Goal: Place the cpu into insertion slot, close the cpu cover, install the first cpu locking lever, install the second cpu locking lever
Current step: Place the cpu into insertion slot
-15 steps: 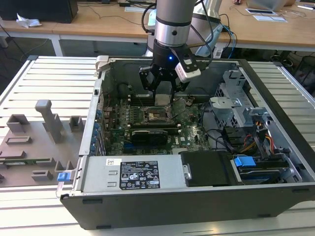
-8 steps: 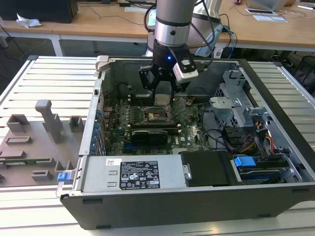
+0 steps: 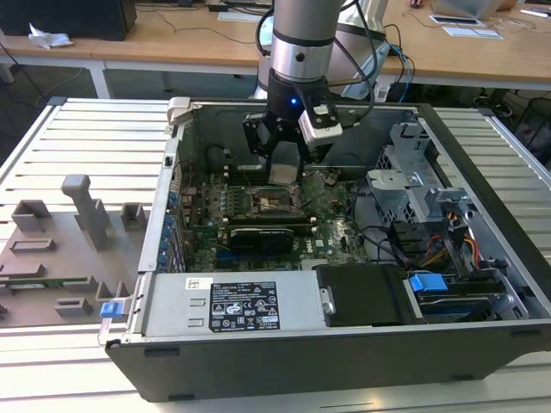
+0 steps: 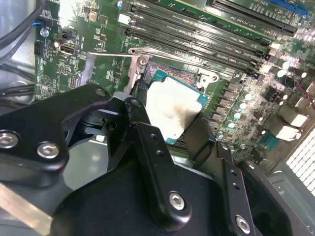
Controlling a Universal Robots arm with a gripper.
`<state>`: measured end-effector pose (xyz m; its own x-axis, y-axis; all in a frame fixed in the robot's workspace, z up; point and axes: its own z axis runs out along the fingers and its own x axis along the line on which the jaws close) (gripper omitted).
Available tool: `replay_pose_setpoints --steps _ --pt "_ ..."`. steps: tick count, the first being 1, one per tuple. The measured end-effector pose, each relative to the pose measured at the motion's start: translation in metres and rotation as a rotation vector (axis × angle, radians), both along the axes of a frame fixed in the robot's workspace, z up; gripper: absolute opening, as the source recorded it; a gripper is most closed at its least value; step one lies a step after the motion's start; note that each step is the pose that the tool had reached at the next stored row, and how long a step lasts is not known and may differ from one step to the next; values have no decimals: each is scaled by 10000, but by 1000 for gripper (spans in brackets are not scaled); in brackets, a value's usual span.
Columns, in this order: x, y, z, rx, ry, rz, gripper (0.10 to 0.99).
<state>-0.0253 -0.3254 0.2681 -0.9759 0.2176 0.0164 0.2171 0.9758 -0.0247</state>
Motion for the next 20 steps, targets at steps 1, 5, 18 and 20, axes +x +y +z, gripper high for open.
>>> replay_pose_setpoints --steps 1,5,18,20 --pt "0 0 0 0 0 -129 545" --pt "0 0 0 -1 0 -634 545" --pt "0 0 0 -5 -1 -1942 545" --pt "0 0 0 -7 -1 -2130 545"
